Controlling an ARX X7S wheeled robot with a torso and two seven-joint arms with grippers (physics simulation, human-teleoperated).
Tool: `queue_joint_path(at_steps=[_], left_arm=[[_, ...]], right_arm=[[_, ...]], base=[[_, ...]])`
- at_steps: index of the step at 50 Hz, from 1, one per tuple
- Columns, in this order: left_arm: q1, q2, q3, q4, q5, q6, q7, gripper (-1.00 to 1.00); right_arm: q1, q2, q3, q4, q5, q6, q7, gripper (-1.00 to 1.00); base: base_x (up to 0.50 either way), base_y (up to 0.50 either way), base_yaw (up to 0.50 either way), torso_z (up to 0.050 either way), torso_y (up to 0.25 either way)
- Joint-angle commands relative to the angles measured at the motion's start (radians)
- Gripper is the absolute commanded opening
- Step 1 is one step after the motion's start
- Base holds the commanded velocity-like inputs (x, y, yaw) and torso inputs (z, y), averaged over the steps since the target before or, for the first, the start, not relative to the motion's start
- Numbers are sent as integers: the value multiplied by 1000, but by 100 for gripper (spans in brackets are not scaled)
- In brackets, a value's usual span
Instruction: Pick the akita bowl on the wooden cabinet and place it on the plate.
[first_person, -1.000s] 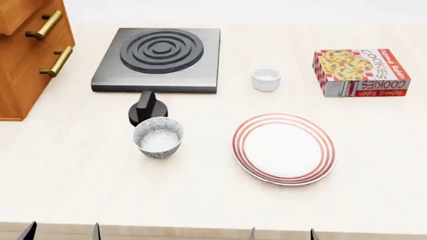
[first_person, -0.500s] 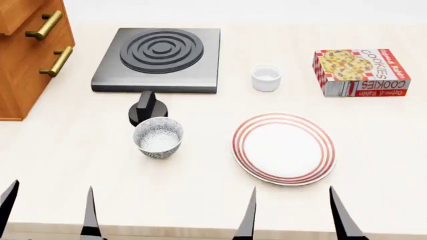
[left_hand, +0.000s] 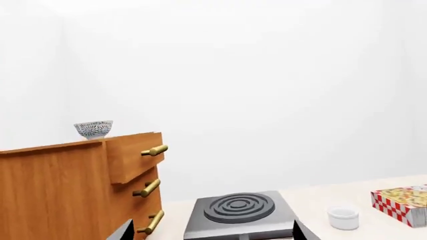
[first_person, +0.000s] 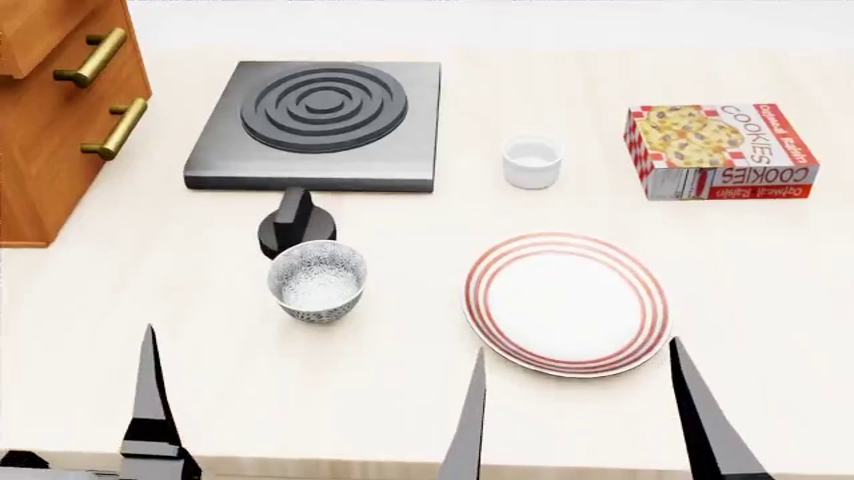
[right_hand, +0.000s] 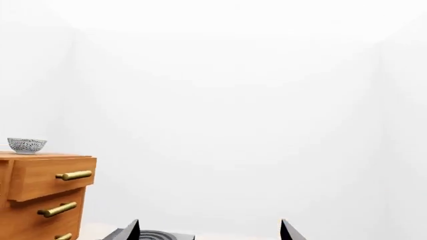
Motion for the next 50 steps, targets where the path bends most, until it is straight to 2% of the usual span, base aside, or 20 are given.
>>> queue_joint_path(at_steps=[1,32,35,36,45,50], left_arm=[[0,-15,11,25,-10,3,-14,100],[-8,-43,23,44,-37,-27,-44,100],[-33,-44,24,82,-21,-104,-48,100],[-60,-42,24,105,-18,-185,-43,100],[-131,-40,51,210,29,-357,-62,100],[-146,-41,51,242,26,-397,-60,100]], right_arm=[[-6,11,-8,-37,10,5,12,100],[5,36,-25,-45,27,11,42,100],[5,35,-20,-49,39,13,44,100],[6,34,-20,-48,38,14,48,100],[12,36,-27,-63,31,38,65,100],[11,42,-35,-70,30,36,68,100]], base=[[0,0,0,50,0],[0,0,0,50,0],[0,0,0,50,0],[0,0,0,13,0],[0,0,0,1,0],[0,0,0,0,0]])
